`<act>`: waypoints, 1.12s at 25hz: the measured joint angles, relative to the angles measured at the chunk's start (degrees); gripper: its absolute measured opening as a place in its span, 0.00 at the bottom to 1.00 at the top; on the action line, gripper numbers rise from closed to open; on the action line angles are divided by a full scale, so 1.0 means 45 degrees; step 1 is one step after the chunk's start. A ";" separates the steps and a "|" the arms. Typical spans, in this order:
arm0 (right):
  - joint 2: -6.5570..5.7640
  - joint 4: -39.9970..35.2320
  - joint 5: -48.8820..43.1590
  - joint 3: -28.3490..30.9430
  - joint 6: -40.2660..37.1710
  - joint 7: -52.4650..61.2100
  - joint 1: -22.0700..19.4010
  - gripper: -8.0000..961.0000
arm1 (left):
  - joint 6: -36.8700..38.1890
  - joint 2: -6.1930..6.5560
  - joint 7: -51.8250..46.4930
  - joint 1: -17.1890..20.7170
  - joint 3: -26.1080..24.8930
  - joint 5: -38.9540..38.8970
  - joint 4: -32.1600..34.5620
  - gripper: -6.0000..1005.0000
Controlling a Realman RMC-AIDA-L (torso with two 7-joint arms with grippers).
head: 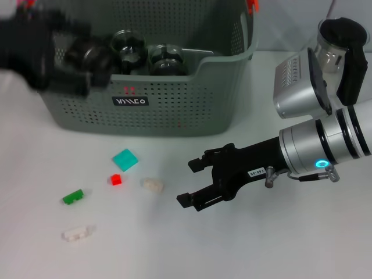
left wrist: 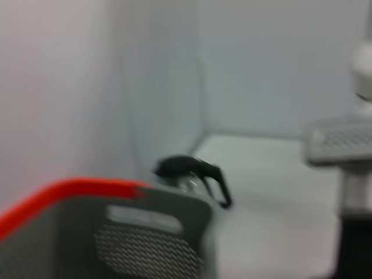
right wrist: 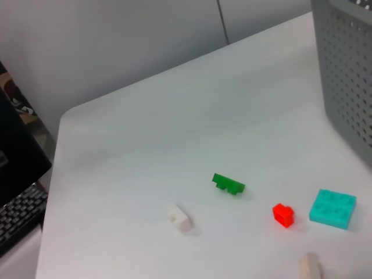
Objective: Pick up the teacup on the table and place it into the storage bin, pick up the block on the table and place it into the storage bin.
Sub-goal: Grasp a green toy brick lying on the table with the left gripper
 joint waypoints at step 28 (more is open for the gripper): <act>0.0006 0.0320 0.0055 0.0502 0.0079 0.0102 -0.0066 0.98 | -0.4168 -0.1455 0.1890 0.1737 0.5310 0.8392 -0.1642 0.92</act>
